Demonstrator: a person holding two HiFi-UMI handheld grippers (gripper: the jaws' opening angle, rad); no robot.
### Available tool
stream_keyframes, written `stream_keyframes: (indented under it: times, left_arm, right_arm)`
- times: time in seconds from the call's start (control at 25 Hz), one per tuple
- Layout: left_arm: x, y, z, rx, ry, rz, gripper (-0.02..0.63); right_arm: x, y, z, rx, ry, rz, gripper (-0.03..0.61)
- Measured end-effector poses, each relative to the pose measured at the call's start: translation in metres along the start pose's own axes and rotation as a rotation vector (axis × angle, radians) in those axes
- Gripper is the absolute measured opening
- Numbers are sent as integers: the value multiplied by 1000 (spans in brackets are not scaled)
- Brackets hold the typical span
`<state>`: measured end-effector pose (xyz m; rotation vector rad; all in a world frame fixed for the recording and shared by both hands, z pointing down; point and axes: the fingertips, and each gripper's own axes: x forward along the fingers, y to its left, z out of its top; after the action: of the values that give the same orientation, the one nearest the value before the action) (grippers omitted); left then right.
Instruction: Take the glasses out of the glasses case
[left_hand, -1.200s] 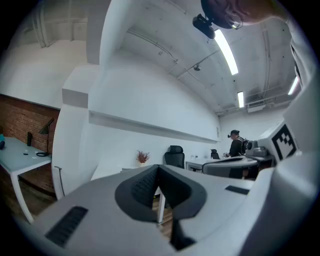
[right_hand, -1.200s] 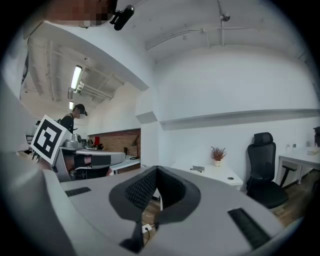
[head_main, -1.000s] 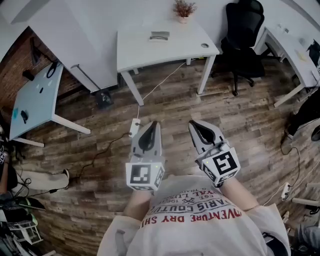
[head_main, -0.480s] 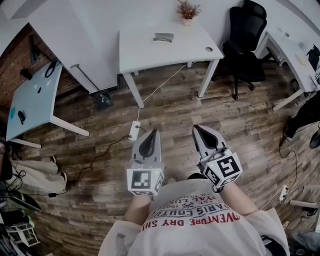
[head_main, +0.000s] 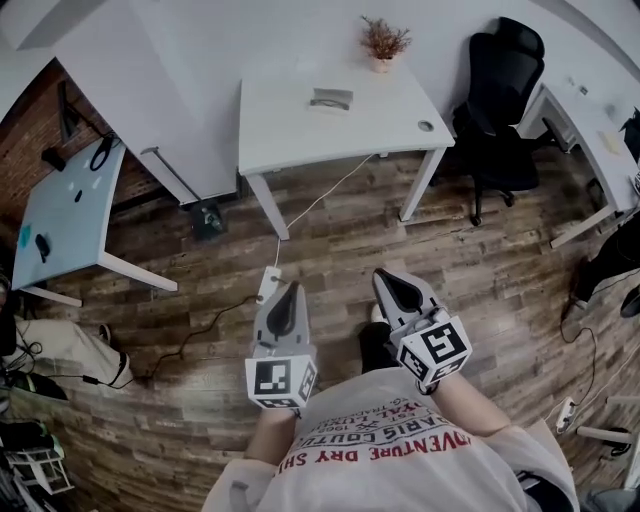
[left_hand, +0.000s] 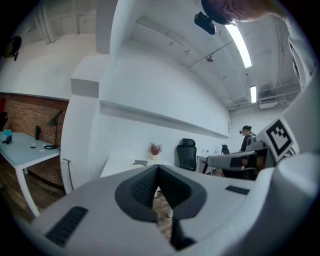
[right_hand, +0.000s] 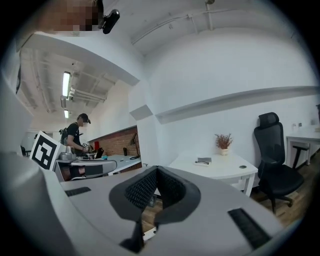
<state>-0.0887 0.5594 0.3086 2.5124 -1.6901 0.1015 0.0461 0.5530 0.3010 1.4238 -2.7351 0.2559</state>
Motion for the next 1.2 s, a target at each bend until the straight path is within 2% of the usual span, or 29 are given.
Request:
stream_keyframes:
  times: [0.24,0.44,0.6,0.76,0.92,1.2]
  left_arm:
    - [90,15,21,45,8,100,-3]
    - [182,12,47,56,-24,123,-3]
    - [249,11,49,14,-25,122,-3]
    - [297,15,48,20,2,106,-3]
    - [341,37,44,12,23,91,-3]
    - [434,88,48,7,33,2,-3]
  right_arm:
    - [67,-75,26,26,-13,91,6]
    - [117,-154,56,6,-23,127,6]
    - [150,-214,62,3,-14,127,6]
    - [179,-258,57,25,15,111,6]
    - [214,-285,52,43,36,83,5]
    - [294,-322,52,54,69,5,6]
